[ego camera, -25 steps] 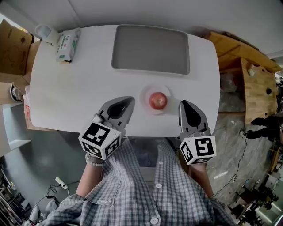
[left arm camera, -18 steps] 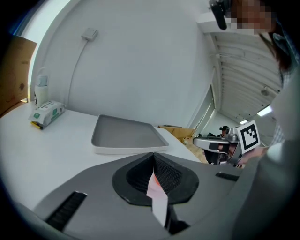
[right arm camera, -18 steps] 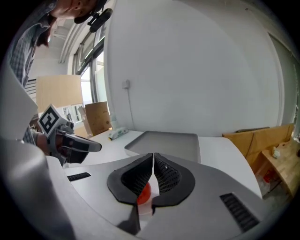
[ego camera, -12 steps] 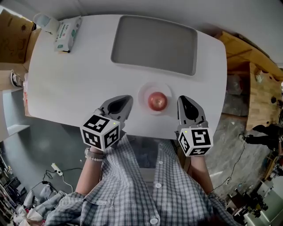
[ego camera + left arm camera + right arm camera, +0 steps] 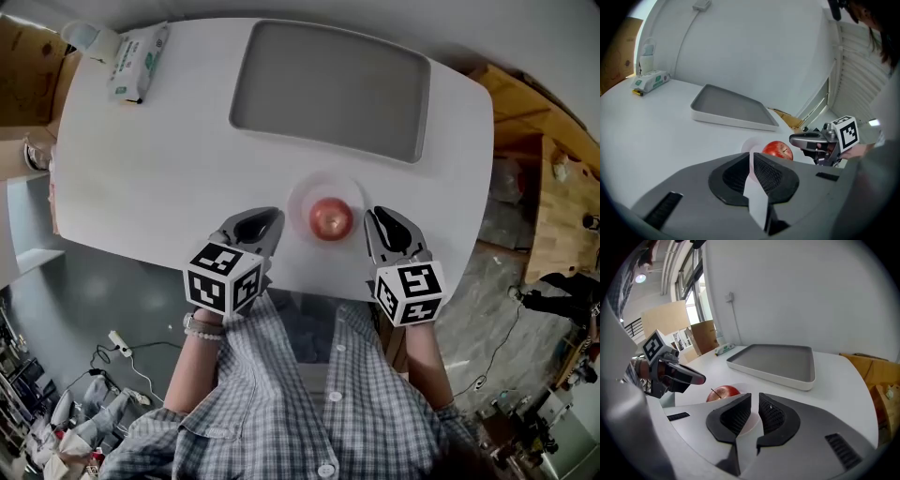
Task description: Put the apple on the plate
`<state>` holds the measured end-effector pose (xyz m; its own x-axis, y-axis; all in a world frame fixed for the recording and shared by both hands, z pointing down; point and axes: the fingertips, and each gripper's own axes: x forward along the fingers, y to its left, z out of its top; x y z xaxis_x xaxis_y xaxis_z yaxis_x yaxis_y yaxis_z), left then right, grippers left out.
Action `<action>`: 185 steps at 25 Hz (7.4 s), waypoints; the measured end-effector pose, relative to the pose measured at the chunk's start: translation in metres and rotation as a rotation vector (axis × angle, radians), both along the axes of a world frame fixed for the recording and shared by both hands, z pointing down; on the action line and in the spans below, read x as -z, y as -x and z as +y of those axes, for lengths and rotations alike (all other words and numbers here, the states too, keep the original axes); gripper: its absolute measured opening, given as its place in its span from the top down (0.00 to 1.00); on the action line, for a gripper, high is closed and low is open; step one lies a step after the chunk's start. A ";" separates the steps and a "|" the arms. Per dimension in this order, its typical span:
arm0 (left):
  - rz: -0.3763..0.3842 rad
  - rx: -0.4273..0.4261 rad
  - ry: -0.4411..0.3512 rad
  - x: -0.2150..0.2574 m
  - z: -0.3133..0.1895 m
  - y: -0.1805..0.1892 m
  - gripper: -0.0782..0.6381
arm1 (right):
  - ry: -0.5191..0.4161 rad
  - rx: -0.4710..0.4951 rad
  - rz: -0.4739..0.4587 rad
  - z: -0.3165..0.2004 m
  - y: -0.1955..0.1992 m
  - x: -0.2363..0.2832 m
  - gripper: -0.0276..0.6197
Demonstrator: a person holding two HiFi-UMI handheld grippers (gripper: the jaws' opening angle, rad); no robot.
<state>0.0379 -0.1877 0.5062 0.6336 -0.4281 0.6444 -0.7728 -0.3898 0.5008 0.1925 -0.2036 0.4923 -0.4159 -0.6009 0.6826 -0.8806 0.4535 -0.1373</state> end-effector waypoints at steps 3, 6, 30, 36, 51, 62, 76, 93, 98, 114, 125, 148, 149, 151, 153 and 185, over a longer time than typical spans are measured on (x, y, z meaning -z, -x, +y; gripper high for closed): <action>0.007 0.030 0.027 -0.009 0.000 0.001 0.88 | 0.048 0.001 -0.029 0.003 0.000 -0.012 0.90; 0.015 0.057 0.053 -0.017 0.000 0.001 0.87 | 0.105 0.002 -0.066 0.006 0.001 -0.025 0.82; 0.038 0.053 0.251 -0.063 0.008 -0.016 0.76 | 0.366 -0.031 -0.131 0.013 -0.001 -0.072 0.82; 0.016 0.019 0.244 -0.063 0.005 -0.022 0.76 | 0.406 -0.029 -0.150 0.015 -0.001 -0.074 0.82; 0.079 0.078 0.387 -0.067 0.000 -0.018 0.82 | 0.556 -0.234 -0.331 0.013 -0.005 -0.076 0.87; 0.142 0.158 0.483 -0.066 -0.001 -0.018 0.84 | 0.606 -0.305 -0.380 0.010 -0.007 -0.076 0.88; 0.182 0.166 0.529 -0.053 -0.009 -0.011 0.84 | 0.637 -0.337 -0.430 0.004 0.000 -0.060 0.89; 0.324 0.198 0.495 -0.015 -0.058 -0.002 0.84 | 0.584 -0.344 -0.535 -0.043 0.008 -0.019 0.90; 0.358 0.201 0.471 -0.007 -0.077 -0.003 0.85 | 0.545 -0.338 -0.548 -0.064 0.007 -0.011 0.90; 0.384 0.239 0.396 -0.001 -0.153 -0.011 0.85 | 0.451 -0.312 -0.579 -0.142 -0.003 -0.002 0.90; 0.341 0.255 0.359 -0.003 -0.171 -0.009 0.85 | 0.425 -0.302 -0.569 -0.159 -0.001 -0.004 0.90; 0.183 0.221 0.380 -0.040 -0.218 -0.011 0.84 | 0.456 -0.260 -0.441 -0.203 -0.002 -0.051 0.90; 0.170 0.224 0.379 -0.041 -0.218 -0.011 0.85 | 0.454 -0.259 -0.438 -0.204 -0.001 -0.052 0.90; 0.154 0.232 0.379 -0.043 -0.219 -0.011 0.84 | 0.453 -0.262 -0.435 -0.205 0.000 -0.054 0.89; 0.155 0.239 0.380 -0.043 -0.220 -0.010 0.84 | 0.456 -0.263 -0.430 -0.205 0.001 -0.056 0.89; 0.259 0.240 0.306 -0.023 -0.219 -0.001 0.68 | 0.158 -0.139 -0.230 -0.219 -0.014 -0.018 0.86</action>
<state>0.0385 -0.4068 0.5294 0.6962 -0.3972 0.5980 -0.6577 -0.0191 0.7530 0.2069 -0.4223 0.5102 -0.4914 -0.5569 0.6696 -0.8704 0.2881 -0.3992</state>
